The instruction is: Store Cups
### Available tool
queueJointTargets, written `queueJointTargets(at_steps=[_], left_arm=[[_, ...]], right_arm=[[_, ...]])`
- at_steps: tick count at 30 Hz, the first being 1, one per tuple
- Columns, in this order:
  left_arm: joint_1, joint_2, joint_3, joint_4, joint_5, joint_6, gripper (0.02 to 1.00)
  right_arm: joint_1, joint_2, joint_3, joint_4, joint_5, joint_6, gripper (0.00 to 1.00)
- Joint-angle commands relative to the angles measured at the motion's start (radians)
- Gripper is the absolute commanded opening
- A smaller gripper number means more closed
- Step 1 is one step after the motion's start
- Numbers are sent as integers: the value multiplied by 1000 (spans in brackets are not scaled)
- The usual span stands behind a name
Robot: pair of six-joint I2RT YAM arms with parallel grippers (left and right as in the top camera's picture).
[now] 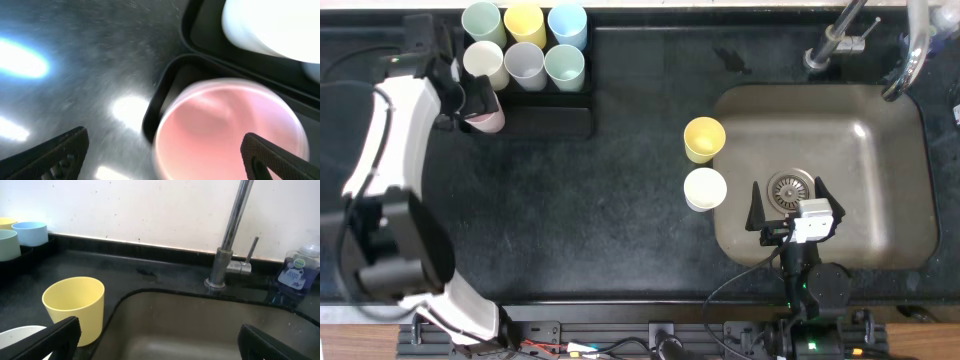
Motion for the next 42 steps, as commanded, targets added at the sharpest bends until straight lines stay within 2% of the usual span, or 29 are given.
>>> queueJointTargets(at_steps=[1, 6, 13, 20, 29, 42], left_arm=[[-41, -191, 100, -32, -24, -125, 1000], [-201, -214, 235, -133, -58, -272, 1000], [-507, -121, 288, -114, -68, -416, 1000], [-742, 17, 290, -119, -63, -512, 1000], [-856, 138, 338, -123, -24, -526, 1000], [-892, 278, 373, -113, 82, -521, 1000]], right_arm=[[6, -9, -13, 5, 11, 4, 998], [6, -9, -13, 5, 11, 4, 996], [6, -9, -13, 5, 11, 4, 996], [6, -9, -13, 5, 11, 4, 996], [6, -9, -13, 5, 11, 4, 996], [6, -9, -13, 5, 11, 4, 996]])
